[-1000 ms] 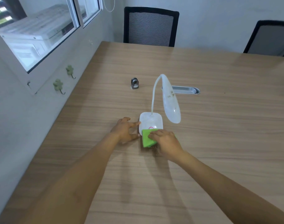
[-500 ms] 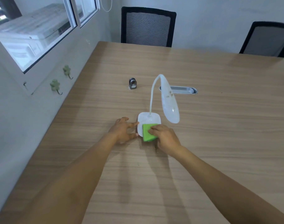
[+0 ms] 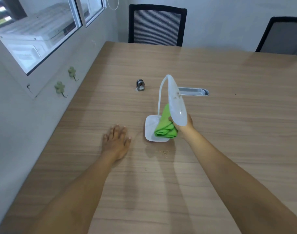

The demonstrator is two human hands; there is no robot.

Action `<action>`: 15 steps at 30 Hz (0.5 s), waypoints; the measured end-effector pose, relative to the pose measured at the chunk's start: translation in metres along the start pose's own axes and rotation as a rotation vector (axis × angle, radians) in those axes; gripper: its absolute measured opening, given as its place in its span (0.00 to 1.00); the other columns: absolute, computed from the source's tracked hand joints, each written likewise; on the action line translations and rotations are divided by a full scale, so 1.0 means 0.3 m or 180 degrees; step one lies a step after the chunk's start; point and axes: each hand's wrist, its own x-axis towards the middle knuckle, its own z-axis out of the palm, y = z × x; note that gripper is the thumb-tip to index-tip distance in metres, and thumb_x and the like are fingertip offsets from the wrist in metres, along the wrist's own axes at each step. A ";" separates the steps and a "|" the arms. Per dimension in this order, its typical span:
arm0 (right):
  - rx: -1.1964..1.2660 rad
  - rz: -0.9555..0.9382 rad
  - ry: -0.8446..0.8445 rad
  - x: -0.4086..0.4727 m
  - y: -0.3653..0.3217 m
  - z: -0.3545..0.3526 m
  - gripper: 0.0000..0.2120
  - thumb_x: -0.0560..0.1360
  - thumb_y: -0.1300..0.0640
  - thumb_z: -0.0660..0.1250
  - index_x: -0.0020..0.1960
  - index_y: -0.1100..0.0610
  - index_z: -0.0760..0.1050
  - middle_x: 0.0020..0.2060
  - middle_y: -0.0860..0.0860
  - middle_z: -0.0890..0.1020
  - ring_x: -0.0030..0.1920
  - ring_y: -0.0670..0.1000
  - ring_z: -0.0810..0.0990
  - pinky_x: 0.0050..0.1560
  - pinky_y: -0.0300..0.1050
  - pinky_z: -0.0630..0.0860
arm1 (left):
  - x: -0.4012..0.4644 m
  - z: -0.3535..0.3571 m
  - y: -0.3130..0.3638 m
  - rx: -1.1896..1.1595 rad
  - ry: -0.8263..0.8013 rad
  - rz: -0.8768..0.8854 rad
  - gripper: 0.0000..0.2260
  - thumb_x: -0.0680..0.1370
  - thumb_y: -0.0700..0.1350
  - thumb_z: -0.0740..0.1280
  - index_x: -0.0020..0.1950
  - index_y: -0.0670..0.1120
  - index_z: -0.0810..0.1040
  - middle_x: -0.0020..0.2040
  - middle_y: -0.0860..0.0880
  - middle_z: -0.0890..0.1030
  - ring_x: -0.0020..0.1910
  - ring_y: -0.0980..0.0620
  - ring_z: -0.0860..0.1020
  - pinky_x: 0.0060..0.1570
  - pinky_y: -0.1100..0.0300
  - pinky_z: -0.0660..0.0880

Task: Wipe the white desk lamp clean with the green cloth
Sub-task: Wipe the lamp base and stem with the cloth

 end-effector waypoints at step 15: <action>0.0060 0.0038 0.0161 0.027 0.055 -0.033 0.09 0.67 0.63 0.72 0.47 0.57 0.81 0.38 0.50 0.79 0.39 0.50 0.77 0.42 0.41 0.72 | -0.004 0.009 -0.001 -0.0036 -0.0171 -0.0120 0.28 0.79 0.61 0.42 0.77 0.58 0.40 0.79 0.52 0.38 0.77 0.50 0.35 0.75 0.45 0.36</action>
